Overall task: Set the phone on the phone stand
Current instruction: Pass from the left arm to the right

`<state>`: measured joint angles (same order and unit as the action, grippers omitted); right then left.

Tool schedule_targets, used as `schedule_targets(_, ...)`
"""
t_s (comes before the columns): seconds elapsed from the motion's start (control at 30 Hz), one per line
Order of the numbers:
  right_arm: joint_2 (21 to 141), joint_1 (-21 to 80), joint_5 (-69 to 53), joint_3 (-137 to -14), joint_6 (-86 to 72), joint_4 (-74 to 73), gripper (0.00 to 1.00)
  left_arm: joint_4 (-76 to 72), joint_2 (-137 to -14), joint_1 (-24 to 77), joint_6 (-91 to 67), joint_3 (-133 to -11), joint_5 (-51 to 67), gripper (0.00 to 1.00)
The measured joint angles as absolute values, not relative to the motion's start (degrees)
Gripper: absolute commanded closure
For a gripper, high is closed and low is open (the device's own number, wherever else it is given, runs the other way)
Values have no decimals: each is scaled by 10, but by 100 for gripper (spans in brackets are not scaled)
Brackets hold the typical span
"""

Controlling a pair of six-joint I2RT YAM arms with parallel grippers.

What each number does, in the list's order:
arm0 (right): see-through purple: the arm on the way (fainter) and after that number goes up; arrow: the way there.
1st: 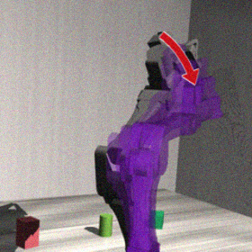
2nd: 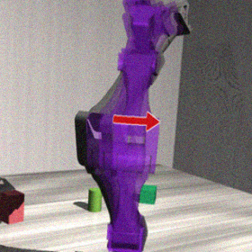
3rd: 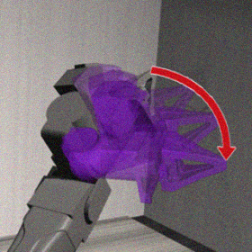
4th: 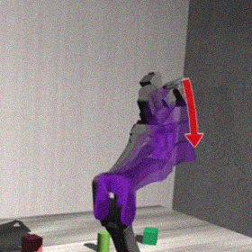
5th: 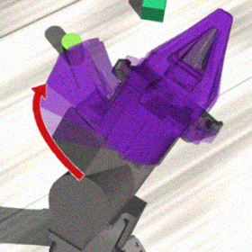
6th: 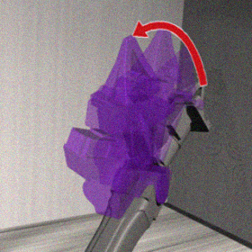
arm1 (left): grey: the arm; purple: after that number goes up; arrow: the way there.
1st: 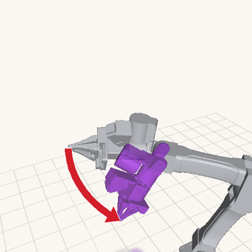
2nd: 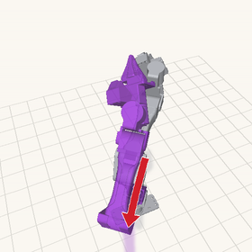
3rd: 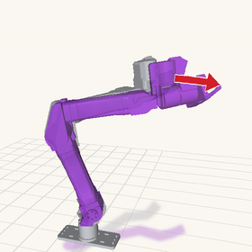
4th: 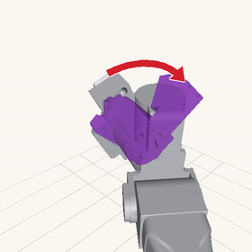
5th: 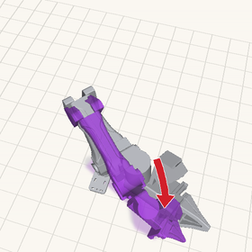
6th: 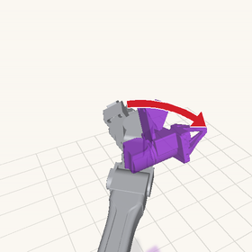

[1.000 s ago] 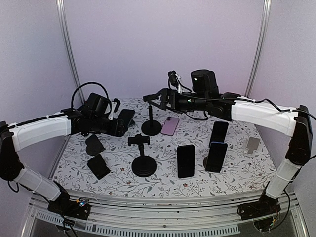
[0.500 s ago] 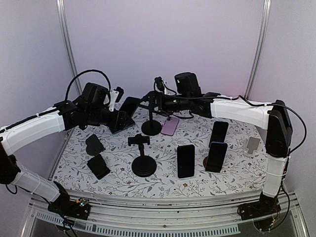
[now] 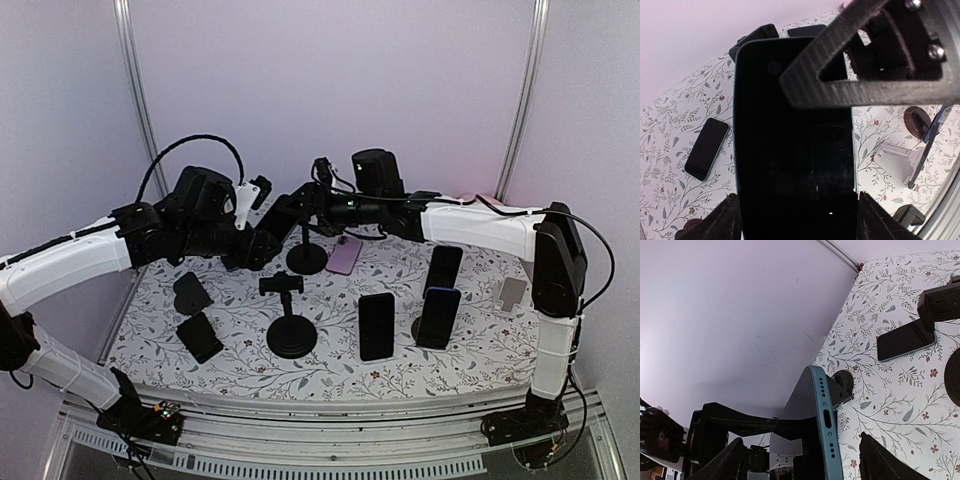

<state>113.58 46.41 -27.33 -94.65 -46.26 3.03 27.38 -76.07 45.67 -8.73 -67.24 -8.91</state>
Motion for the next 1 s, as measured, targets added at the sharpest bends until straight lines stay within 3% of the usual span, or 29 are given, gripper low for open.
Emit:
schedule_targets(0.07, 1135, 464, -273, -945, -473, 39, 49, 274, -761, 464, -83, -675, -93, 60)
schedule_targets(0.2, 1131, 464, -276, -935, -493, 65, 90, 274, -761, 476, -79, -677, -98, 60)
schedule_targets(0.23, 1127, 464, -276, -929, -503, 70, 96, 274, -761, 478, -77, -677, -98, 59)
schedule_targets(0.3, 1120, 463, -277, -919, -517, 82, 98, 273, -760, 482, -76, -677, -99, 53)
schedule_targets(0.47, 1081, 465, -274, -872, -548, 122, 98, 261, -753, 489, -74, -677, -96, 17)
schedule_targets(0.6, 1049, 465, -271, -829, -555, 152, 98, 243, -735, 492, -95, -672, -85, 5)
schedule_targets(0.8, 993, 469, -261, -760, -560, 212, 98, 191, -672, 492, -156, -649, -49, 4)
schedule_targets(1.0, 931, 487, -241, -684, -575, 321, 98, 101, -616, 491, -262, -587, -2, 11)
